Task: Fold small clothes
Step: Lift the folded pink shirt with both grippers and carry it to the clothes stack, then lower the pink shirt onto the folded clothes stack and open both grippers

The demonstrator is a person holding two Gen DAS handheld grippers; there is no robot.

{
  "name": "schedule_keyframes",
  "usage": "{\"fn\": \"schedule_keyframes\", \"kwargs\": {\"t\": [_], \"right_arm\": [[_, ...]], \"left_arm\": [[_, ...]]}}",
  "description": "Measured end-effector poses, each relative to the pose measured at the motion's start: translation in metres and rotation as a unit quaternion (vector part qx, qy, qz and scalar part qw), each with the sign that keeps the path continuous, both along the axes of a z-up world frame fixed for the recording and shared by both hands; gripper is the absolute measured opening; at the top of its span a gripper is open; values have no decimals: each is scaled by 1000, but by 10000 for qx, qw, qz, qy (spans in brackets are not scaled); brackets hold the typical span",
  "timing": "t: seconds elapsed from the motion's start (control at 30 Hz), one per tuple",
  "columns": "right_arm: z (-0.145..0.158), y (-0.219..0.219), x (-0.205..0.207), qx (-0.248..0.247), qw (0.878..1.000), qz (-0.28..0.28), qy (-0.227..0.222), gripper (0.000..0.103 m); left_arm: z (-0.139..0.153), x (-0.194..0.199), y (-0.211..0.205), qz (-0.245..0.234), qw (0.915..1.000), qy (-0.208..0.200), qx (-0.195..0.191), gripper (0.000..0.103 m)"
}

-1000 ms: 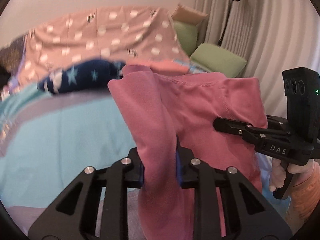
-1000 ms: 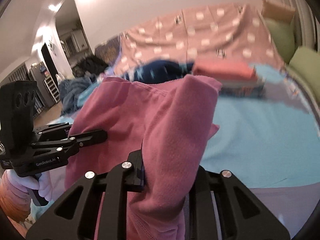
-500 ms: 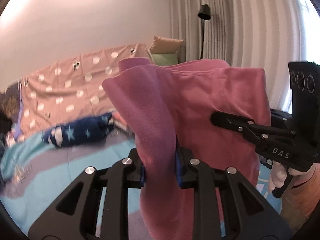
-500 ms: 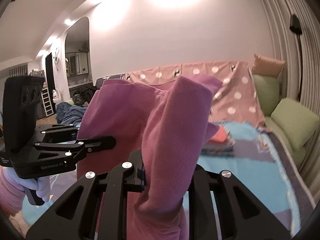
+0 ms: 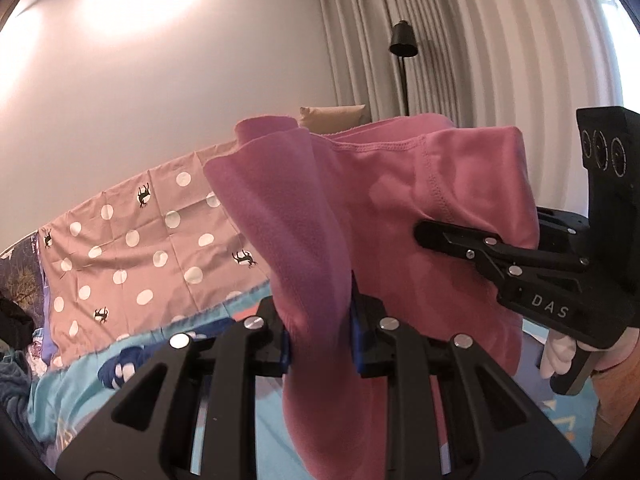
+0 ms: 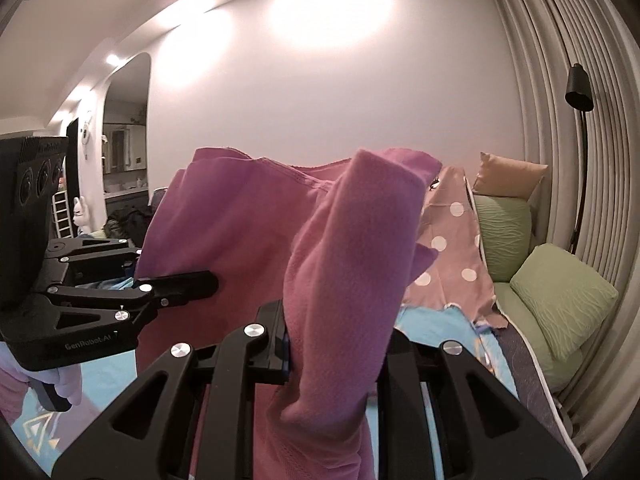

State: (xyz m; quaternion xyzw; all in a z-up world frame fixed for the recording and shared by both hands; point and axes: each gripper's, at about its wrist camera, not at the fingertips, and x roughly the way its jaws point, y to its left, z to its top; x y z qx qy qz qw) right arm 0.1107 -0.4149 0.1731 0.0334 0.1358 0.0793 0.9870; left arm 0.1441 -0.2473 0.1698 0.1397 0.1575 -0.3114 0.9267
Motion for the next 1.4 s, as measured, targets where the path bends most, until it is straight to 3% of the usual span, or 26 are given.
{"fn": "schedule_keyframes", "kwargs": {"t": [0.27, 0.53, 0.6, 0.63, 0.67, 0.7, 0.8, 0.87, 0.97, 1.1, 1.23, 1.33, 1.4], "right_arm": [[-9, -16, 96, -102, 9996, -227, 120, 18], [-44, -14, 220, -488, 9968, -453, 444, 18], [-69, -15, 256, -682, 9928, -705, 683, 26], [-84, -15, 273, -831, 9875, -956, 939, 51], [-113, -17, 299, -1052, 9727, -1389, 1534, 60], [-141, -21, 315, -1152, 9604, -1596, 1972, 60], [-202, -29, 310, -856, 9555, -1552, 2359, 59], [-234, -29, 298, -759, 9515, -1419, 2623, 59], [-258, -29, 255, -476, 9613, -1487, 2271, 61], [-267, -55, 234, 668, 9527, -1436, 2595, 64], [-253, -42, 221, 401, 9490, -1488, 2750, 64], [-242, -36, 194, 466, 9469, -1476, 2818, 64], [-233, -36, 158, 777, 9466, -1349, 2824, 64]], "left_arm": [[3, 97, -28, 215, 9998, 36, 41, 22], [-30, 207, -53, 769, 9964, 39, 344, 23], [-50, 240, -58, 980, 9946, 127, 329, 33], [-69, 257, -62, 1111, 9924, 258, 469, 59], [-100, 281, -68, 1338, 9860, 476, 876, 72], [-130, 298, -72, 1508, 9783, 648, 1265, 72], [-220, 316, -71, 1583, 9551, 1220, 2189, 70], [-244, 300, -56, 1651, 9638, 860, 1909, 66], [-244, 281, -39, 1473, 9754, 964, 1323, 65], [-246, 265, -36, 1477, 9751, 1148, 1188, 63], [-241, 246, -27, 1435, 9756, 1343, 975, 63], [-234, 219, -12, 1451, 9777, 1404, 576, 79], [-229, 196, 2, 1351, 9794, 1466, 311, 81]]}}
